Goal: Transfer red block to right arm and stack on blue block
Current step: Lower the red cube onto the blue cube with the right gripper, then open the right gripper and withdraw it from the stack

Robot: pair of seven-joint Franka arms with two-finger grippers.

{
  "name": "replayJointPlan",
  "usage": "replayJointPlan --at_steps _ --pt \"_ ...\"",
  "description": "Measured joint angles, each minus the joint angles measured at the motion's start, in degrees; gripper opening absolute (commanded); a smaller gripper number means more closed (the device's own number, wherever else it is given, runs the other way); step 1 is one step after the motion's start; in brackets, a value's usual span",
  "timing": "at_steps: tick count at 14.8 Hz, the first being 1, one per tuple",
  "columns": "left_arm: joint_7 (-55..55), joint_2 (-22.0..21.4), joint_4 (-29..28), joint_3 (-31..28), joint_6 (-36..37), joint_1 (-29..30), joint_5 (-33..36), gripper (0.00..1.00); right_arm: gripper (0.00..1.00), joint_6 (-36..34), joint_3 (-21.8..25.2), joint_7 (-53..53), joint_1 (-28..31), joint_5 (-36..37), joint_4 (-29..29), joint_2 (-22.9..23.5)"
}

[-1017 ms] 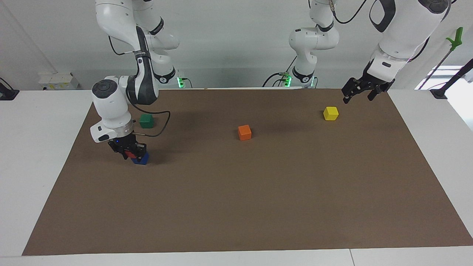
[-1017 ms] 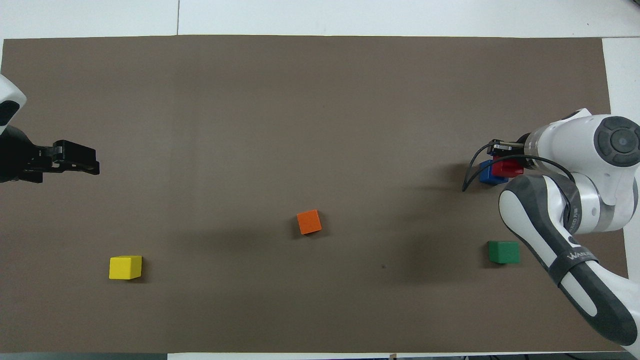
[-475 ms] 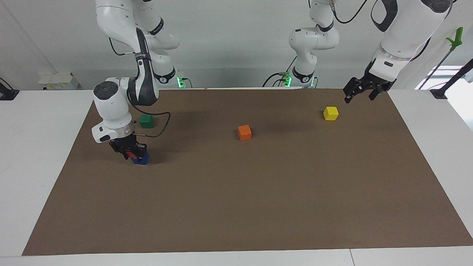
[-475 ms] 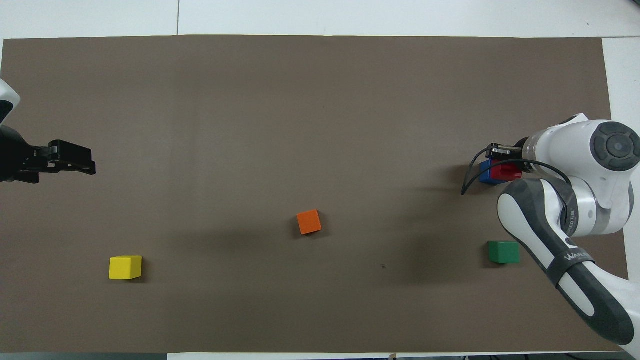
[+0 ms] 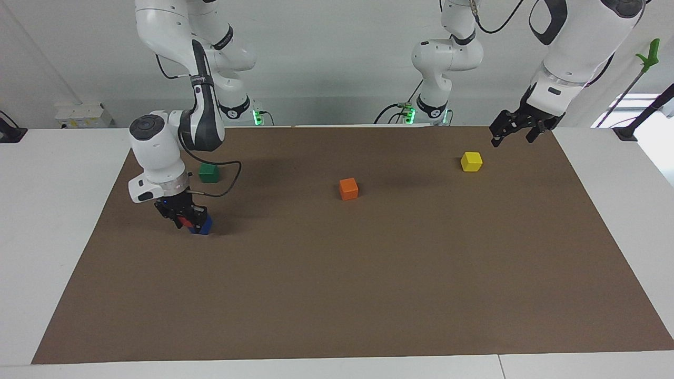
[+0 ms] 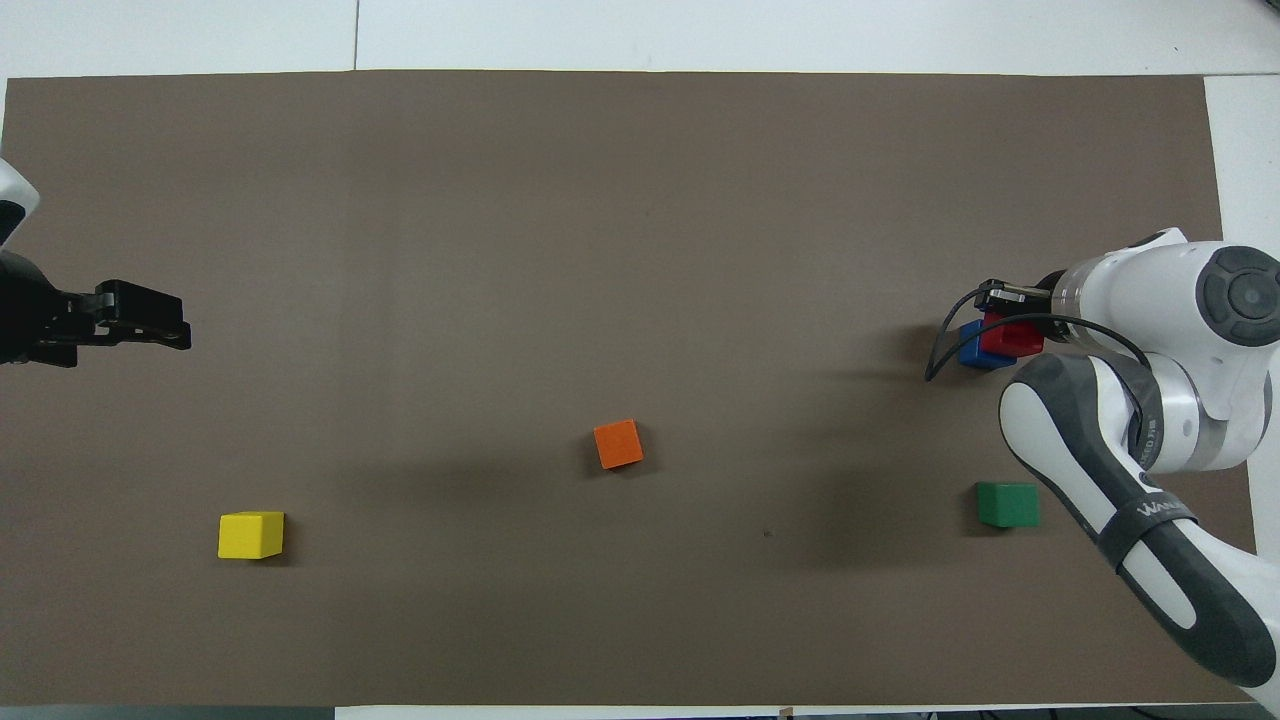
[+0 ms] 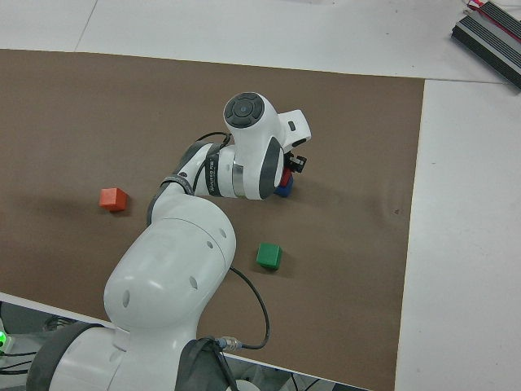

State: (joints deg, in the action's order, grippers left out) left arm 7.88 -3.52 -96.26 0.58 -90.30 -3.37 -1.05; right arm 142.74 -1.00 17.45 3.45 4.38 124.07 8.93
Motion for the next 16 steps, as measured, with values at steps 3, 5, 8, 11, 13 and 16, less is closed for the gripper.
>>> replayJointPlan --at_steps 3,5,8,11,13,16 --pt "0.0 0.0 0.0 0.0 0.0 0.0 0.0 1.0 0.68 0.01 -0.03 0.0 0.0 -0.68 0.07 0.0" --pt "0.0 0.0 0.0 0.0 0.0 0.0 0.0 1.0 1.0 0.06 -0.03 0.01 0.0 -0.71 0.26 0.0" --pt "0.0 0.0 0.0 0.0 0.0 0.0 0.0 1.0 1.0 1.46 -0.03 0.01 0.0 -0.72 0.9 0.0" --pt "0.0 0.0 0.0 0.0 0.0 0.0 0.0 1.0 1.0 1.78 -0.04 0.0 0.0 -0.72 1.1 0.0" --pt "0.0 0.0 0.0 0.0 0.0 0.0 0.0 1.0 1.0 1.26 -0.04 -0.8 0.0 -0.71 0.51 -0.05" --pt "0.0 0.0 0.0 0.0 0.0 0.0 0.0 1.0 1.0 -10.11 -0.02 -4.98 0.0 -0.67 -6.19 -0.87"
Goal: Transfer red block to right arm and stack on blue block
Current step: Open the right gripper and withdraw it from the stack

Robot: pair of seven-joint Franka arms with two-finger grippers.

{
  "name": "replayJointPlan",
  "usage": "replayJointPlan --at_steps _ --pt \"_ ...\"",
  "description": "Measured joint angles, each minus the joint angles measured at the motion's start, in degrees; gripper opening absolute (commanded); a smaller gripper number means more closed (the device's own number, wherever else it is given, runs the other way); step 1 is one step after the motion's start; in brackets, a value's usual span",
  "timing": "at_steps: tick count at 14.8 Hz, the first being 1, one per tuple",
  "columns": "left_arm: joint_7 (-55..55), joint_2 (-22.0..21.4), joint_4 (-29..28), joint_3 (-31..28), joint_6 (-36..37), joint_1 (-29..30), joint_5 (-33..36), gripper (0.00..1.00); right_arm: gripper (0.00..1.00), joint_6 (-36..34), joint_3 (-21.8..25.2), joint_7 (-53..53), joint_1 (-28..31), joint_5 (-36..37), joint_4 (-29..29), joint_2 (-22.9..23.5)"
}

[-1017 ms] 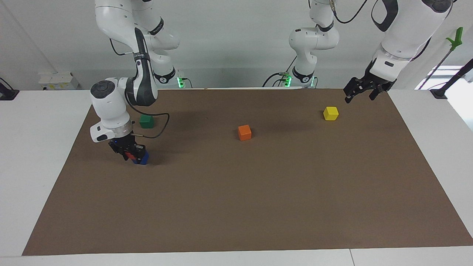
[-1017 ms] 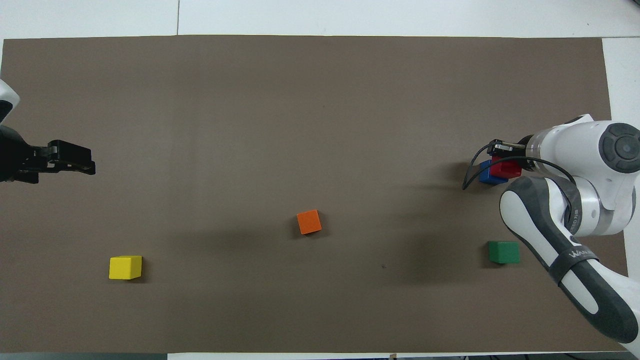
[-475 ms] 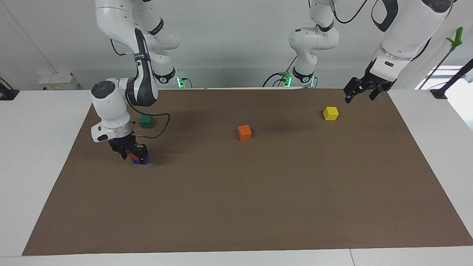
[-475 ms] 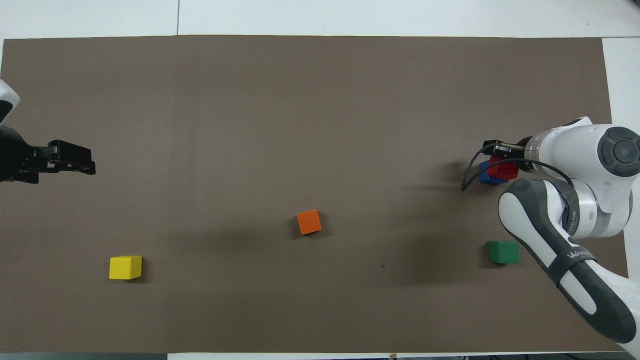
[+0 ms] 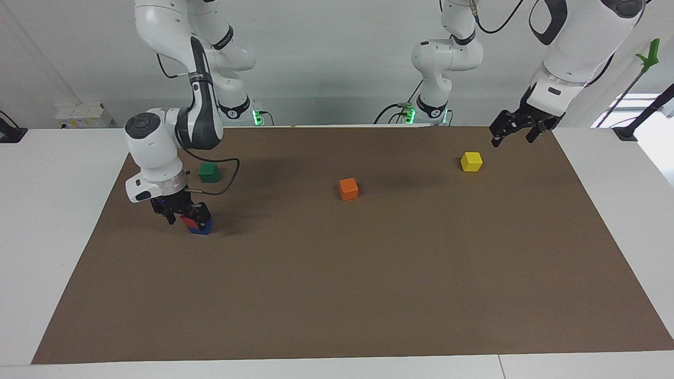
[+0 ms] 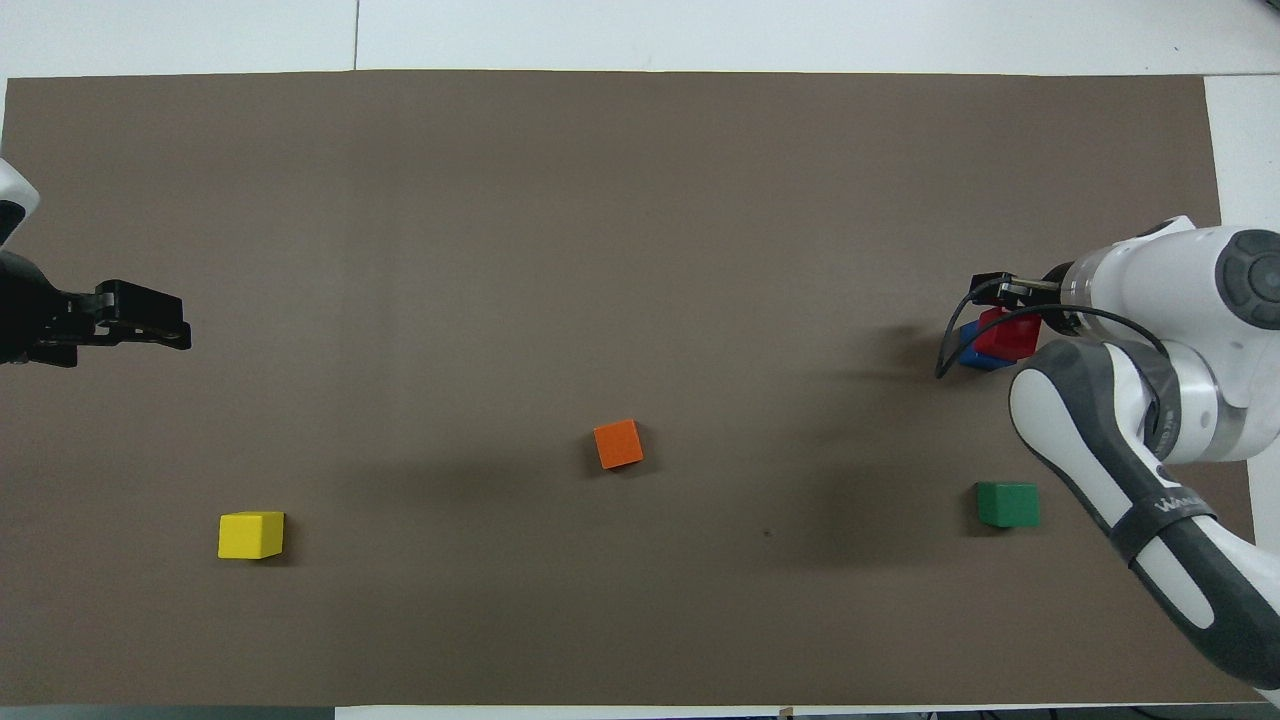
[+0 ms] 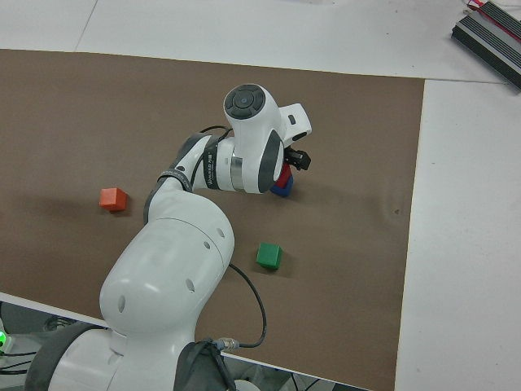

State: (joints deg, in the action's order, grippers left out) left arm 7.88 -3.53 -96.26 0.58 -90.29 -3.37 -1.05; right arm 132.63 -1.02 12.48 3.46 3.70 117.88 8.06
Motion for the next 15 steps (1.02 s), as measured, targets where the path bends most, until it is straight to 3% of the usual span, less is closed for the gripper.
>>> replayJointPlan --at_steps 2,4,10,13,15 --pt "0.0 0.0 0.0 0.0 0.0 0.0 0.0 1.0 1.0 -11.33 0.04 -5.12 0.05 -0.01 -7.45 -1.4" --pt "0.0 0.0 0.0 0.0 0.0 0.0 0.0 1.0 1.0 -18.34 0.05 -8.81 0.26 -0.01 -12.91 -3.56" --pt "0.0 0.0 0.0 0.0 0.0 0.0 0.0 1.0 1.0 -38.1 -0.45 -12.74 0.53 -0.16 -19.75 -10.29" --pt "0.0 0.0 0.0 0.0 0.0 0.0 0.0 1.0 1.0 -49.96 -0.51 -12.92 0.53 -2.23 -24.67 -11.0" --pt "0.0 0.0 0.0 0.0 0.0 0.0 0.0 1.0 1.0 -52.37 -0.38 -13.02 0.65 -2.6 -25.87 -11.02"
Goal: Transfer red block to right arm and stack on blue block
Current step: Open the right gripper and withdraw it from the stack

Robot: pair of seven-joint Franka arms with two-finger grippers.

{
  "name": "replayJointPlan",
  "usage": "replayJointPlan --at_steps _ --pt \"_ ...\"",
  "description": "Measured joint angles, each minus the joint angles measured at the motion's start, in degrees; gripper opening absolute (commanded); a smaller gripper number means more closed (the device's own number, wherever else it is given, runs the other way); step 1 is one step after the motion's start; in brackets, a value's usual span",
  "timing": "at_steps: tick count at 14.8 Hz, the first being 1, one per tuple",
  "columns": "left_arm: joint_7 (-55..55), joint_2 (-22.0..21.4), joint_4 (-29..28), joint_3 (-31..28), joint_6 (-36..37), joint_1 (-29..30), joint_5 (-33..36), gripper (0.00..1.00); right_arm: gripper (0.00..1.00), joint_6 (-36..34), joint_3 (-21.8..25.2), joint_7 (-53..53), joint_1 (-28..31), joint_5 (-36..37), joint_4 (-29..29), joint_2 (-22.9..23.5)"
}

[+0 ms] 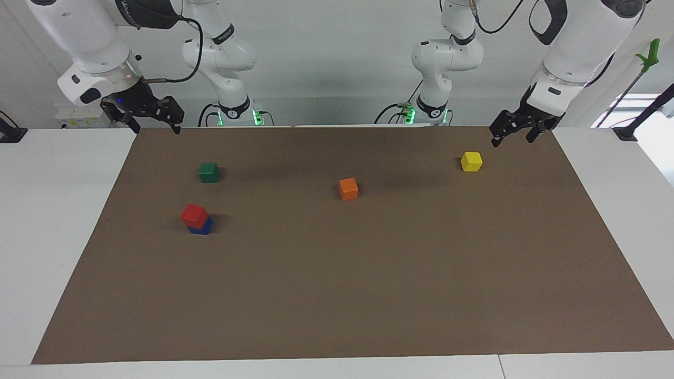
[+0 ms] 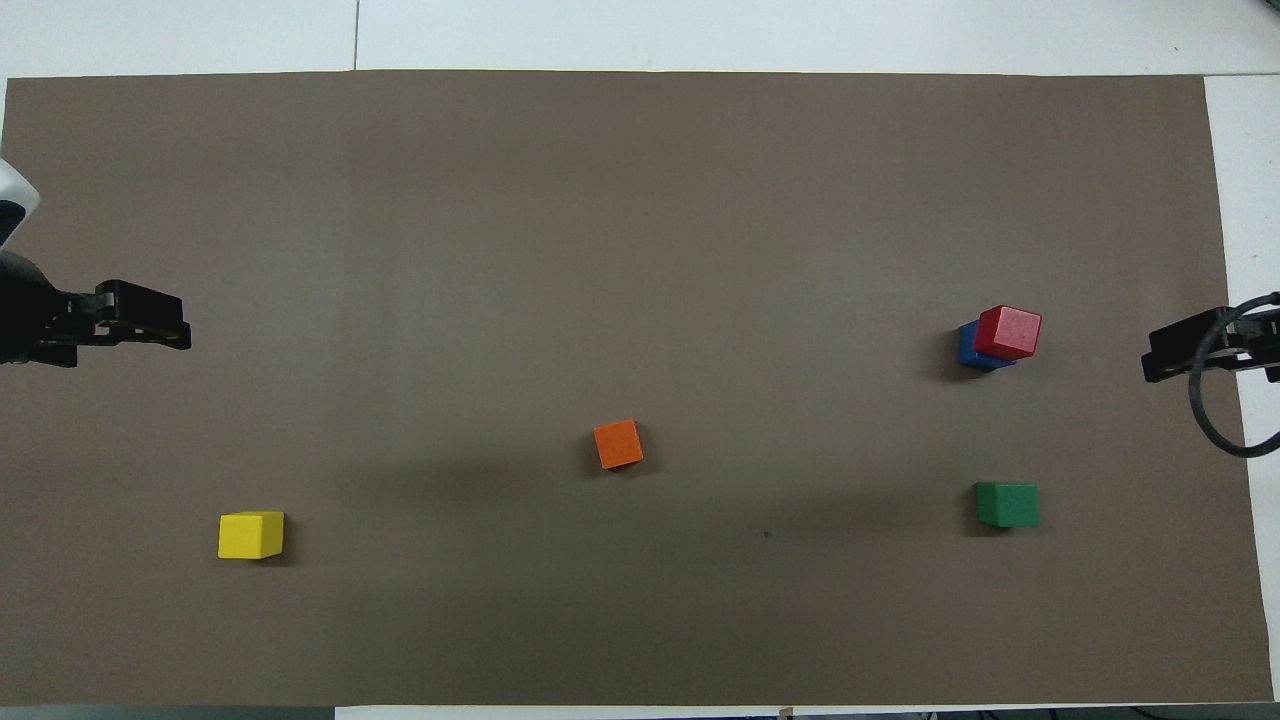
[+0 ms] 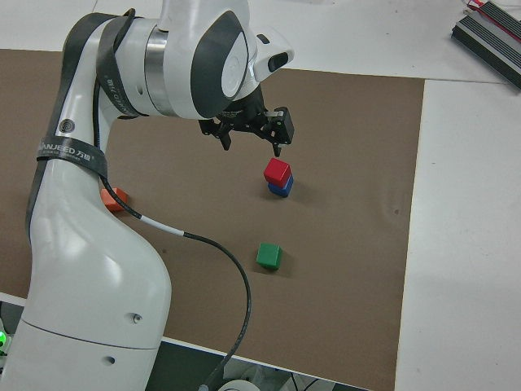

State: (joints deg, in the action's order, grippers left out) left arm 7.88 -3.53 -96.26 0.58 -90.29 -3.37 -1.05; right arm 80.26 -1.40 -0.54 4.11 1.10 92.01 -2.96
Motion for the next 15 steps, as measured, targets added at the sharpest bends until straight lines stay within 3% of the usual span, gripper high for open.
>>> replayJointPlan --at_steps 5,9,15 --pt "0.0 0.0 0.0 0.0 0.0 0.0 0.0 1.0 1.0 0.81 0.91 -0.24 0.71 0.0 -1.08 0.54" --pt "0.0 0.0 0.0 0.0 0.0 0.0 0.0 1.0 1.0 6.19 1.37 -0.24 0.71 0.04 -1.19 1.18" --pt "0.0 0.0 0.0 0.0 0.0 0.0 0.0 1.0 1.0 6.44 1.49 -0.24 0.71 0.05 -1.21 1.31"
